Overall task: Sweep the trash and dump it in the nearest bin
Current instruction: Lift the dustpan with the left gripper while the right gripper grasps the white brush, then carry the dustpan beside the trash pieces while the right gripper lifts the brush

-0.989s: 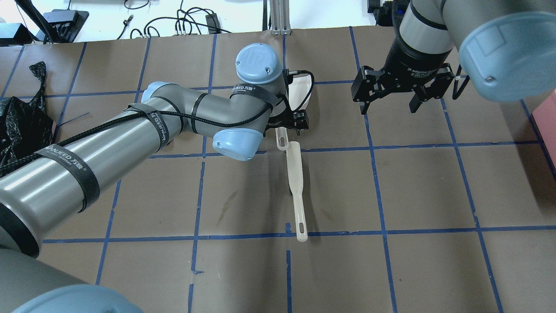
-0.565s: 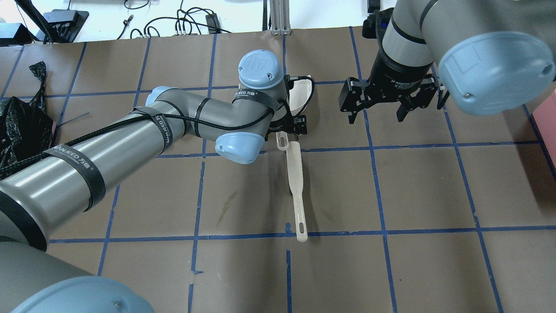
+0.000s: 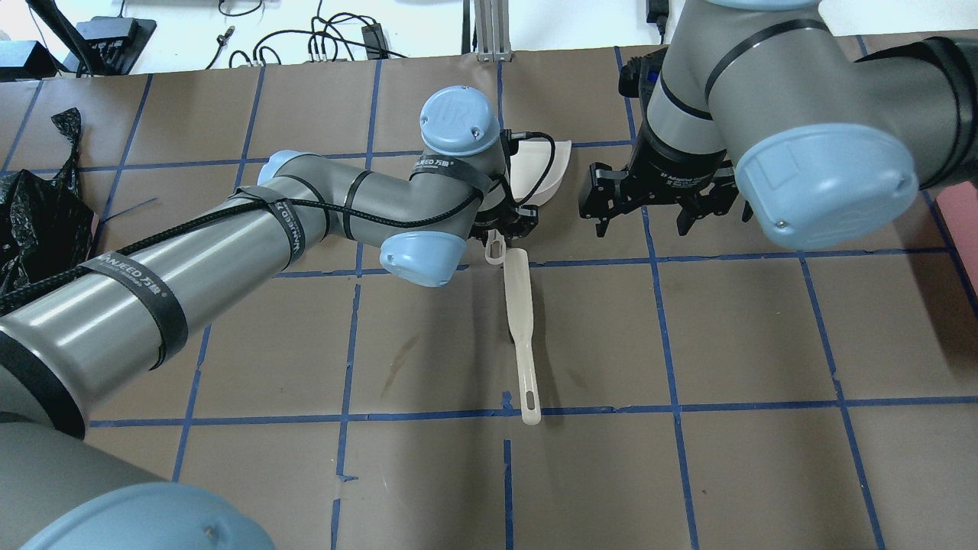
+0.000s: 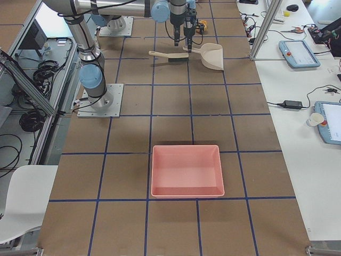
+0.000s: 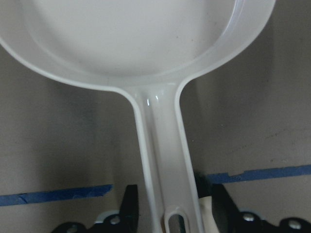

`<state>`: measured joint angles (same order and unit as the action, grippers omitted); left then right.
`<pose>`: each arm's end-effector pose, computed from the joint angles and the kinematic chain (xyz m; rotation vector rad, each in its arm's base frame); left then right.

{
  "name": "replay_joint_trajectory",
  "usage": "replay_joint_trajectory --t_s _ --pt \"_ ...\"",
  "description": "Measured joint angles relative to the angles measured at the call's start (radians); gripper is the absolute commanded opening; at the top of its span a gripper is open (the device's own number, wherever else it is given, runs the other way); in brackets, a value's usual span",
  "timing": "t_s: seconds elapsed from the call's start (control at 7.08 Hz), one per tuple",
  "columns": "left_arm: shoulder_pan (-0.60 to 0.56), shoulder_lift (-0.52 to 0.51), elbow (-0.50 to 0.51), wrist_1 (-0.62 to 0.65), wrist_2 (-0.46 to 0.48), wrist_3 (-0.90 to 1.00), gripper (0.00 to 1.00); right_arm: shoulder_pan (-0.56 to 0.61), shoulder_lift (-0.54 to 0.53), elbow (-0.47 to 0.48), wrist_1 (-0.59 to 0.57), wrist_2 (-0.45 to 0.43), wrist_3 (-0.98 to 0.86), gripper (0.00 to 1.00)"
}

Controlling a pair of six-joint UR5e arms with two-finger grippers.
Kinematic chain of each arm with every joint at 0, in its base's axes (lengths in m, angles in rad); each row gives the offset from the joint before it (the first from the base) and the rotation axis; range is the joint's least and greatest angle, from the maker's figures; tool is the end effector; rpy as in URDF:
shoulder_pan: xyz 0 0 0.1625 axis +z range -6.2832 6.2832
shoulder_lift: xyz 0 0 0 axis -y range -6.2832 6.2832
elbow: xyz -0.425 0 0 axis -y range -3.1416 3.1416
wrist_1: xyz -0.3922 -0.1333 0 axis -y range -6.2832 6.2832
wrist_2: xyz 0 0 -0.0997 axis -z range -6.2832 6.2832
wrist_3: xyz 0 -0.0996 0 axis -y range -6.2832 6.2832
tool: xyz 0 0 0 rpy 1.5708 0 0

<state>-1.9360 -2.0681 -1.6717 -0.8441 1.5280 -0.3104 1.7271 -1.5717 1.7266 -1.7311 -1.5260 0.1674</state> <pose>-0.3565 -0.5472 0.2292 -0.0879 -3.0531 0.1637 0.2119 -0.4600 0.4280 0.0170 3.0965 0.0029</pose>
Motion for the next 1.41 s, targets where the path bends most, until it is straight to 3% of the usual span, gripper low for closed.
replay_joint_trajectory --t_s 0.57,0.99,1.41 --pt "0.02 0.022 0.061 -0.036 0.006 0.041 0.09 0.07 0.009 0.083 -0.105 -0.002 0.063 1.0" --pt "0.118 0.048 0.156 -0.166 0.012 0.141 0.09 0.133 0.028 0.145 -0.212 -0.011 0.095 1.0" --pt "0.236 0.103 0.196 -0.325 0.019 0.314 0.08 0.222 0.129 0.164 -0.328 -0.018 0.177 1.0"
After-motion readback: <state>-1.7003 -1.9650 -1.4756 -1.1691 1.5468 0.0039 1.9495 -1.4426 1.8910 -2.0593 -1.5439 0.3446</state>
